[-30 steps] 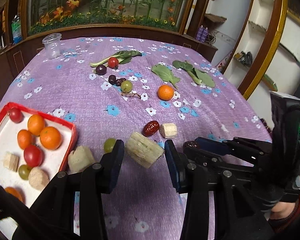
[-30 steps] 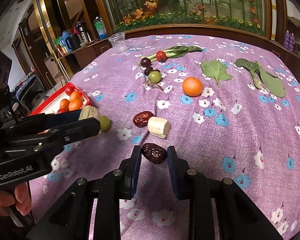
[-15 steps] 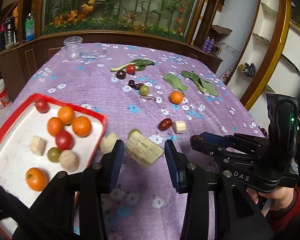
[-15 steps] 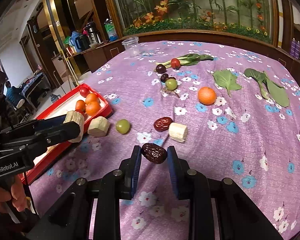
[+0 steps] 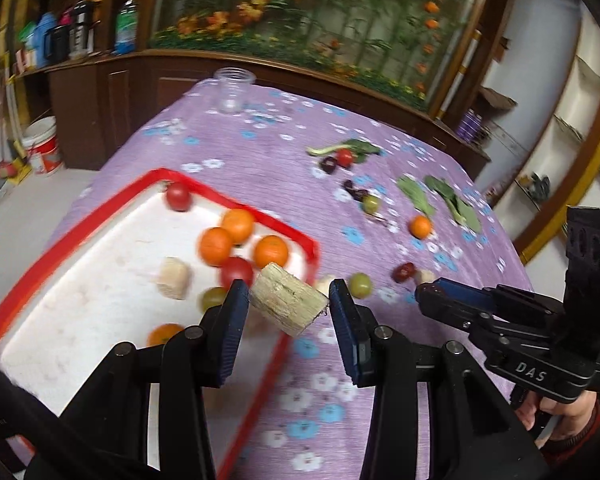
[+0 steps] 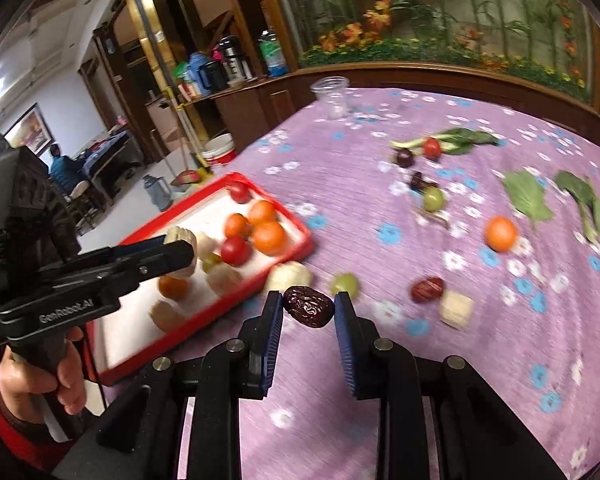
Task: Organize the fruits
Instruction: 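Carry the sugarcane piece with the left tool while the right tool carries the date to the tray, then open the left tool over the tray while the right tool releases the date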
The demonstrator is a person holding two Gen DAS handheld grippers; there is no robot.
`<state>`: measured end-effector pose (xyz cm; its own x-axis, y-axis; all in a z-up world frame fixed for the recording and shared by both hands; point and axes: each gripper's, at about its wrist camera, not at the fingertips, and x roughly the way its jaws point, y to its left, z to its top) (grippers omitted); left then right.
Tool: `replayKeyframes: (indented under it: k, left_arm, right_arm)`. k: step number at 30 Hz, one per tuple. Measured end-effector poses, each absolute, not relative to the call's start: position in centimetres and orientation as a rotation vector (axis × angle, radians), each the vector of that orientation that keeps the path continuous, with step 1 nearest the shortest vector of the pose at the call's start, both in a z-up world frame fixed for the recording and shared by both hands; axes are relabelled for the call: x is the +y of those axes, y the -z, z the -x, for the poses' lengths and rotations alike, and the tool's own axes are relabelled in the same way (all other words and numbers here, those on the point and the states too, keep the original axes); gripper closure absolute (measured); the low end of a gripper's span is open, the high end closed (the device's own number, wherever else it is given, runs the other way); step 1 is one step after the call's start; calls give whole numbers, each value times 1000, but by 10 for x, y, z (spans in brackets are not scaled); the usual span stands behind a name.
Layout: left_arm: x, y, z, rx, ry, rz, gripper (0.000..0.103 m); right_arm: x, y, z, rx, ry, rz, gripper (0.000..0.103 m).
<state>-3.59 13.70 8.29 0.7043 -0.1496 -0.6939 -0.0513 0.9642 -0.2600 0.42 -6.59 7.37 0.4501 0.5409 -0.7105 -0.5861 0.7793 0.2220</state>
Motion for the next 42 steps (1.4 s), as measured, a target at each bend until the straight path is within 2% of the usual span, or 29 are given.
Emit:
replayKeyframes:
  k: [14,24,34,42]
  left_arm:
    - [201,-74,51,799,-110,264,63]
    - [218,-48,38,869,-124,281,63]
    - [219,-32,26,986,-107,304,63]
    - [221,-31,21,1002,-92,324,62]
  right_arm:
    - [46,-63,-44,990,-905,-17,77]
    - [123,-45,-71,1001,-925,102,77]
    - [145,-24,-79,1011,-936,178,76]
    - [147,-16,-79,997,-912,206,75]
